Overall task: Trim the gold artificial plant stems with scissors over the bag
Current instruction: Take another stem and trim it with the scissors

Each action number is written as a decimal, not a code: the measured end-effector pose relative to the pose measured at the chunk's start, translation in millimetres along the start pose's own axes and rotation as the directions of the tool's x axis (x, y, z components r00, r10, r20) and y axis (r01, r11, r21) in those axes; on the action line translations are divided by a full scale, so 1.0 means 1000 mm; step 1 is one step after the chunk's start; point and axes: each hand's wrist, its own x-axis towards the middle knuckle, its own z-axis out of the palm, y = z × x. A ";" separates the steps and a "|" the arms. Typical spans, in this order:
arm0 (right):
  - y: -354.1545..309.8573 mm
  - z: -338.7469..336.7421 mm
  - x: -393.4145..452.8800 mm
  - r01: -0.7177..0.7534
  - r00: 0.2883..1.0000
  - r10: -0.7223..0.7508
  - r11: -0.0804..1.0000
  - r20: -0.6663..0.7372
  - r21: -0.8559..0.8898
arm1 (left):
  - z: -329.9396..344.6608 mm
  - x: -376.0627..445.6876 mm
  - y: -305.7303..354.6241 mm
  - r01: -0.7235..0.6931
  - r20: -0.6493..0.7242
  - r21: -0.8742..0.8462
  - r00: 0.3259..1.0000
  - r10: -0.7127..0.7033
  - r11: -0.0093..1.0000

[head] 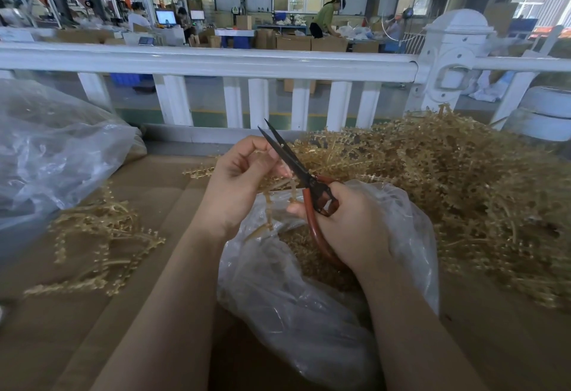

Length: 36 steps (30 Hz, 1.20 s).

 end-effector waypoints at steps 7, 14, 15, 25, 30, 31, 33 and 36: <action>0.001 0.001 0.000 -0.025 1.000 0.025 0.999 0.011 -0.037 | -0.002 0.000 0.003 -0.052 0.066 0.160 0.997 0.042 0.986; -0.001 0.002 0.000 -0.046 0.999 0.046 0.999 0.007 -0.009 | -0.003 0.000 0.002 -0.047 0.084 0.176 0.996 0.033 0.983; -0.001 0.002 0.000 -0.045 0.999 0.045 0.999 0.007 -0.006 | -0.003 0.000 0.002 -0.046 0.084 0.174 0.996 0.032 0.984; 0.000 0.001 0.001 -0.040 0.999 0.040 0.999 0.016 -0.035 | -0.001 -0.002 0.004 -0.029 0.073 0.142 0.997 0.019 0.989; -0.001 0.001 0.000 -0.005 1.000 0.005 1.000 -0.016 -0.005 | -0.003 -0.001 0.003 -0.007 0.041 0.126 0.999 0.002 0.992; 0.000 0.002 0.000 -0.015 1.000 0.015 1.000 -0.003 0.006 | -0.004 0.000 0.002 0.009 0.030 0.126 0.999 -0.012 0.992; 0.002 0.004 0.001 -0.067 0.997 0.066 0.997 0.033 0.048 | -0.005 0.001 0.001 0.051 0.002 0.127 0.999 -0.052 0.991; 0.002 0.004 0.002 -0.170 0.984 0.163 0.978 0.071 0.119 | -0.006 0.001 -0.001 0.110 -0.040 0.132 0.994 -0.106 0.985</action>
